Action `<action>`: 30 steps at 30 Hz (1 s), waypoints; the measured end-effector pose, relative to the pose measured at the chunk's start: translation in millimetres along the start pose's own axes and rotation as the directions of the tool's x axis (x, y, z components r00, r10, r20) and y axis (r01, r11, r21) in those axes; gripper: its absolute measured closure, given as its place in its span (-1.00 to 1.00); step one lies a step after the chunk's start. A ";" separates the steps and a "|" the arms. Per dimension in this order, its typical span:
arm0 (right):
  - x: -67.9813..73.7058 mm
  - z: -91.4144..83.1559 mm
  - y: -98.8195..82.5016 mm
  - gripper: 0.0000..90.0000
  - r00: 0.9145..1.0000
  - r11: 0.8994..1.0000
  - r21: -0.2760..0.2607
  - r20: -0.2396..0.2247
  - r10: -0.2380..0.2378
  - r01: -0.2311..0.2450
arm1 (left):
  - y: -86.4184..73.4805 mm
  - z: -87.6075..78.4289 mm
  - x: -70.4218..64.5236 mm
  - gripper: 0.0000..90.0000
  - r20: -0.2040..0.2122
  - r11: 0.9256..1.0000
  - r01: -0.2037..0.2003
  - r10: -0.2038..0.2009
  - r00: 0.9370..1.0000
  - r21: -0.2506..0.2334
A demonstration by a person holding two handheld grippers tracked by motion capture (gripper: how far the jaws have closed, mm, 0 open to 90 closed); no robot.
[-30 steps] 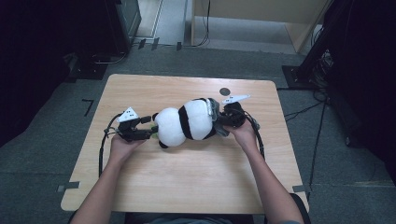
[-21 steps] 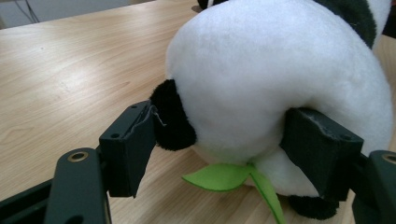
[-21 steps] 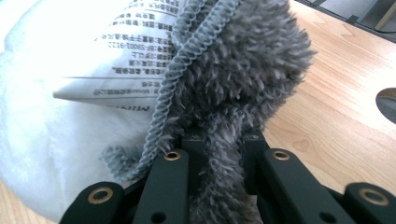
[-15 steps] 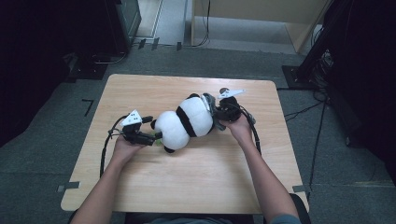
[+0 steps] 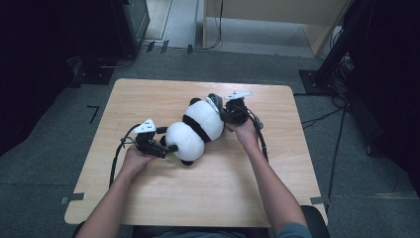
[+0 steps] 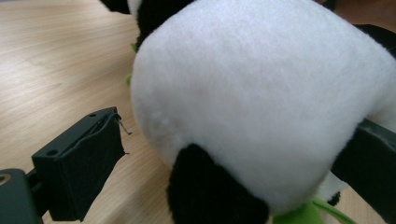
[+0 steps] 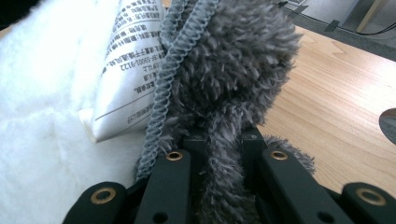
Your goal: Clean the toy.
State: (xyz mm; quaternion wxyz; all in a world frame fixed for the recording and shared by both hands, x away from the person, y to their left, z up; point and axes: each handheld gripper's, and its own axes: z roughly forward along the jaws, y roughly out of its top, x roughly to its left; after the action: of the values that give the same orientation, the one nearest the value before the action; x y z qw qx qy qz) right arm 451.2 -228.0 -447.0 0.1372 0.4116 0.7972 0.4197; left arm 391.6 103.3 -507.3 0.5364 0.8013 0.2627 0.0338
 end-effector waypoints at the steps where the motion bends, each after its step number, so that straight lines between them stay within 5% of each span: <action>1: 0.5 1.0 1.8 0.78 1.000 1.000 0.002 0.000 -0.004 0.004 | -0.1 1.5 -1.2 -1.00 0.013 1.000 -0.003 0.003 1.000 0.005; 7: 7.0 6.9 11.1 0.78 1.000 1.000 -0.018 0.023 -0.009 0.009 | -0.6 6.1 -4.9 -0.95 0.048 0.999 -0.027 0.027 0.999 0.016; 14: 1.9 11.4 7.6 0.78 0.999 0.999 -0.011 0.022 0.041 -0.041 | 1.7 0.3 -7.4 -0.44 0.062 0.999 -0.040 0.038 0.997 0.024; 19: 2.3 7.9 10.5 0.75 0.999 0.999 -0.019 0.047 0.027 -0.026 | 6.2 -2.7 -15.1 0.02 0.086 0.999 -0.020 0.016 0.996 0.047; 23: -5.8 0.5 9.2 0.70 0.996 0.999 -0.008 0.075 0.051 -0.051 | 11.9 -7.4 -20.6 0.26 0.113 1.000 -0.002 0.001 0.994 0.006; 27: -14.6 -11.1 6.3 0.71 0.995 0.998 -0.001 0.077 0.064 -0.064 | 15.1 -13.5 -21.3 0.32 0.123 0.999 0.027 -0.023 0.992 -0.024; 30: -17.8 -21.1 5.2 0.74 0.993 0.998 0.017 0.103 0.059 -0.061 | 17.8 -18.9 -20.2 0.30 0.088 0.996 0.071 -0.066 0.994 -0.057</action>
State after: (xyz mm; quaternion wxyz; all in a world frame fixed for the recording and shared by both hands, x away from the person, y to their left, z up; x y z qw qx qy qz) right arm 453.2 -251.9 -432.3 0.1611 0.4578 0.7805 0.3941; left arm 374.7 104.8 -479.1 0.5717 0.7762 0.2657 -0.0111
